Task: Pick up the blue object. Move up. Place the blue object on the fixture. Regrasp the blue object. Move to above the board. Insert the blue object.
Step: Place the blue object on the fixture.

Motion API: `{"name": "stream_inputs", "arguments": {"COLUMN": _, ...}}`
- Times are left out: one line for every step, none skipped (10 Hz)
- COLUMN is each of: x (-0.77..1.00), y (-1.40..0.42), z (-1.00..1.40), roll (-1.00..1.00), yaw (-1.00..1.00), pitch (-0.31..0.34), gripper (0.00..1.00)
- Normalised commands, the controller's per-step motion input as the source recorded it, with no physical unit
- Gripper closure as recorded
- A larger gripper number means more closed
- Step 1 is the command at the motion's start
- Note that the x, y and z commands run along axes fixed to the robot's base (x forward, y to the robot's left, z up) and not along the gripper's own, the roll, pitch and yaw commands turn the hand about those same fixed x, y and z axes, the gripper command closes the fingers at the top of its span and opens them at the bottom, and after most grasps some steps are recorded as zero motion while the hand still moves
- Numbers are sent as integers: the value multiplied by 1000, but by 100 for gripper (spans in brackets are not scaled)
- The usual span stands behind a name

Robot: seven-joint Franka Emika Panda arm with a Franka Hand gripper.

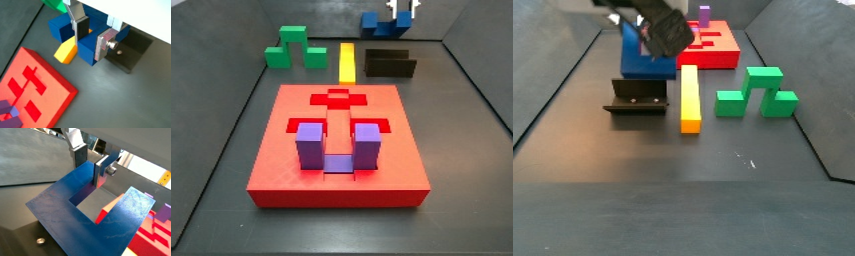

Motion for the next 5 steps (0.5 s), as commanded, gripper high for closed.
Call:
{"name": "stream_inputs", "arguments": {"x": 566, "y": 40, "z": -437, "roll": 0, "yaw": 37, "pitch": 0, "gripper": 100}}
{"name": "stream_inputs", "arguments": {"x": 466, "y": 0, "z": -394, "roll": -174, "yaw": 0, "pitch": -177, "gripper": 100}}
{"name": "stream_inputs", "arguments": {"x": 394, "y": 0, "z": -257, "roll": -263, "yaw": -54, "pitch": -100, "gripper": 100}}
{"name": "stream_inputs", "arguments": {"x": 354, "y": 106, "z": -203, "roll": -346, "yaw": -123, "pitch": -134, "gripper": 100}}
{"name": "stream_inputs", "arguments": {"x": 374, "y": 143, "z": -214, "roll": -303, "yaw": -126, "pitch": -166, "gripper": 100}}
